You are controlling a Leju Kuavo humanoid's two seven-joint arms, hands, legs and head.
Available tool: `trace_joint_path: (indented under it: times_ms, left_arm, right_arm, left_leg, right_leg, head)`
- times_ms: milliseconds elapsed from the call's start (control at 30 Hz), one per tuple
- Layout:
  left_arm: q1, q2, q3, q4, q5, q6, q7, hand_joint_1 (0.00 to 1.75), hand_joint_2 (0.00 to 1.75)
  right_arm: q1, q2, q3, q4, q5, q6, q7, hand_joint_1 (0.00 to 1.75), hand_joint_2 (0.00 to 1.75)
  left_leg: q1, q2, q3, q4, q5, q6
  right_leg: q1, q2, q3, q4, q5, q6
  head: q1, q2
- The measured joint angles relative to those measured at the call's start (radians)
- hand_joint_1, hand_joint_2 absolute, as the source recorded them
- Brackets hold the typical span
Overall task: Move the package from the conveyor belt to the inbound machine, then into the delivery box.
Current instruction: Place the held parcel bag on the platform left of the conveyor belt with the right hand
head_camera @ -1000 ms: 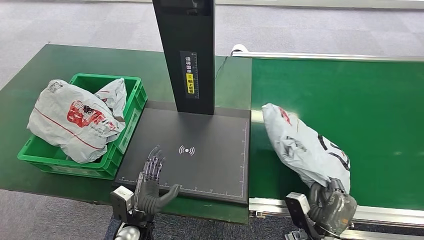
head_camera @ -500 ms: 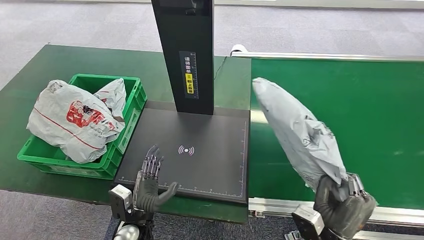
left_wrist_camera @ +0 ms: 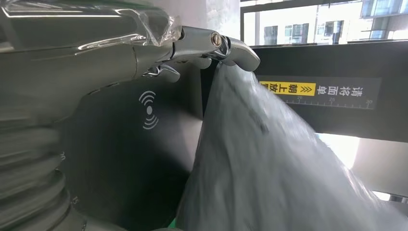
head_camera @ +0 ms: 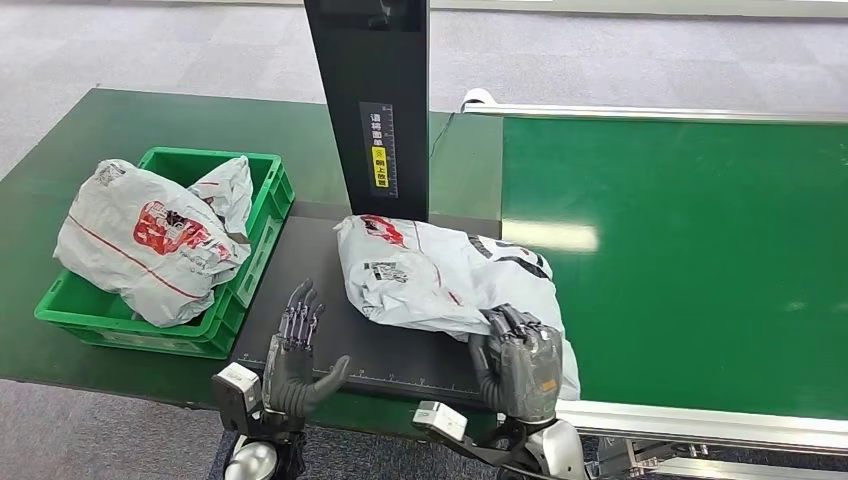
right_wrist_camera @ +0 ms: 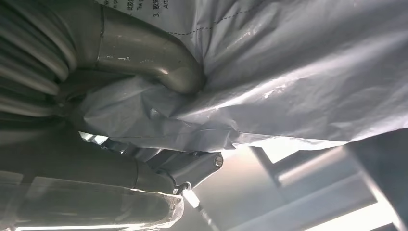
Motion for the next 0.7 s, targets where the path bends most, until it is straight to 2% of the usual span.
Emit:
trace_joint_path:
  times_ms: [233,500,633,700]
  left_arm:
    - [0.002,0.011,0.000,0.000,0.001,0.001,0.000,0.00,1.75]
    - [0.005,0.014,0.000,0.000,-0.003,-0.003,0.000,0.00,1.75]
    - [0.005,0.014,0.000,0.000,-0.007,-0.005,0.000,0.00,1.75]
    - [0.004,0.014,-0.001,0.001,-0.009,-0.006,0.000,0.00,1.75]
  right_arm:
    - [-0.074,0.003,0.020,0.236,0.084,-0.002,0.076,1.75,1.75]
    - [-0.117,0.005,-0.027,0.404,0.173,-0.003,0.105,1.75,1.75]
    - [-0.142,0.012,-0.053,0.445,0.160,-0.003,0.079,0.00,1.75]
    - [-0.157,0.021,-0.069,0.464,0.123,-0.003,0.037,0.00,1.75]
  left_leg:
    - [0.000,0.000,0.000,0.000,0.000,0.000]
    - [0.000,0.000,0.000,0.000,0.000,0.000]
    - [0.000,0.000,0.000,0.000,0.000,0.000]
    - [0.000,0.000,0.000,0.000,0.000,0.000]
  right_leg:
    - [0.000,0.000,0.000,0.000,0.000,0.000]
    - [0.000,0.000,0.000,0.000,0.000,0.000]
    - [0.000,0.000,0.000,0.000,0.000,0.000]
    - [0.000,0.000,0.000,0.000,0.000,0.000]
  head:
    - [0.000,0.000]
    - [0.000,0.000]
    - [0.000,0.000]
    - [0.000,0.000]
